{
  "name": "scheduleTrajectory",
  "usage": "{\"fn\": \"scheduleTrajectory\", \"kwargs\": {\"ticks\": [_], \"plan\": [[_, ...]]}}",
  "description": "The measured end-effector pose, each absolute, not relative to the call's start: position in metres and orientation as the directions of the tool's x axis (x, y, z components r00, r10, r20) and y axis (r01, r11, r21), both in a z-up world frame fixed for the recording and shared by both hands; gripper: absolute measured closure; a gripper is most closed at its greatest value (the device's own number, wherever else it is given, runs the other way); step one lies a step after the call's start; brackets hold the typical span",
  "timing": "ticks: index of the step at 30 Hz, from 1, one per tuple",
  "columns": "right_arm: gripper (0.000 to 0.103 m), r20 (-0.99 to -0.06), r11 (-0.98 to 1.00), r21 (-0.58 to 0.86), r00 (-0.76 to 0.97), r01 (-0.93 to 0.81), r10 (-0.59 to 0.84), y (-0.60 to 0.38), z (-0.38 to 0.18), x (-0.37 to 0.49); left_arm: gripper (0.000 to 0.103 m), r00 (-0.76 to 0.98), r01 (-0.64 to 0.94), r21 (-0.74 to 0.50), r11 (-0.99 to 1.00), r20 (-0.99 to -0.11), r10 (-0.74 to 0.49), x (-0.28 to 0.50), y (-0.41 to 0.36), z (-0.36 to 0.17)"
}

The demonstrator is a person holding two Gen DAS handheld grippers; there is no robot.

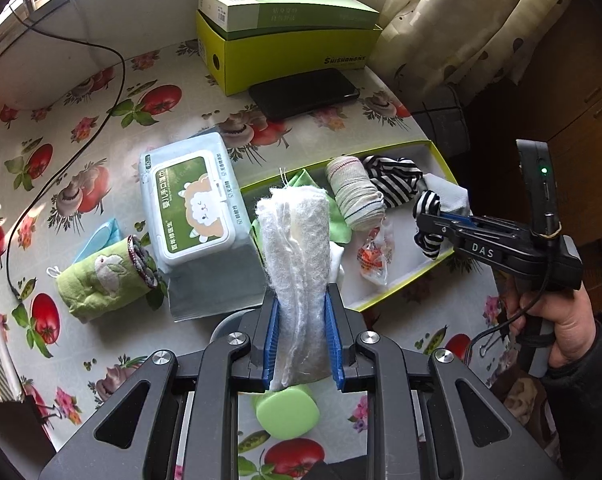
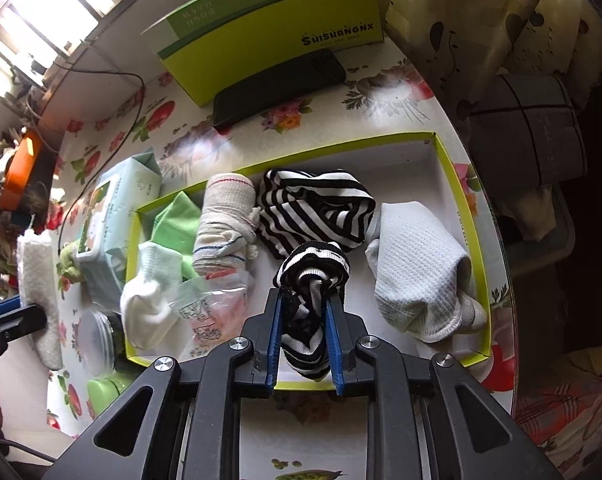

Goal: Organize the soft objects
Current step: 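Lower the striped sock into the tray and open the right gripper while the left carries the towel, then lower the white towel into the tray and open the left gripper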

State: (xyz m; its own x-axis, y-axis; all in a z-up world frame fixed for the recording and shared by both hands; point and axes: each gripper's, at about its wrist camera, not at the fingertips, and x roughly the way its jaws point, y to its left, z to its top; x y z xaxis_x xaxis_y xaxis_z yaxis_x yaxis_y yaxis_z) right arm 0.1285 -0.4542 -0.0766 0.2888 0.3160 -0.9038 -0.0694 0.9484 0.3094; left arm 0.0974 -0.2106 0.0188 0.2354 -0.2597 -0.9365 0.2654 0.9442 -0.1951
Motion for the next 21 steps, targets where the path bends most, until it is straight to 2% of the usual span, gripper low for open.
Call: {"fn": "scheduleTrajectory", "kwargs": {"ticks": [5, 21], "plan": [[0.065, -0.887, 0.936, 0.342, 0.3, -0.083, 0.351, -0.46, -0.07, 0.125, 0.081, 0.223, 0.295, -0.203, 0.933, -0.936, -0.274, 0.106, -0.227, 0.017], [0.064, -0.846, 0.918, 0.396, 0.386, -0.007, 0.368, -0.502, -0.036, 0.095, 0.081, 0.113, 0.432, -0.258, 0.864, -0.935, -0.335, 0.138, -0.318, -0.011]]}}
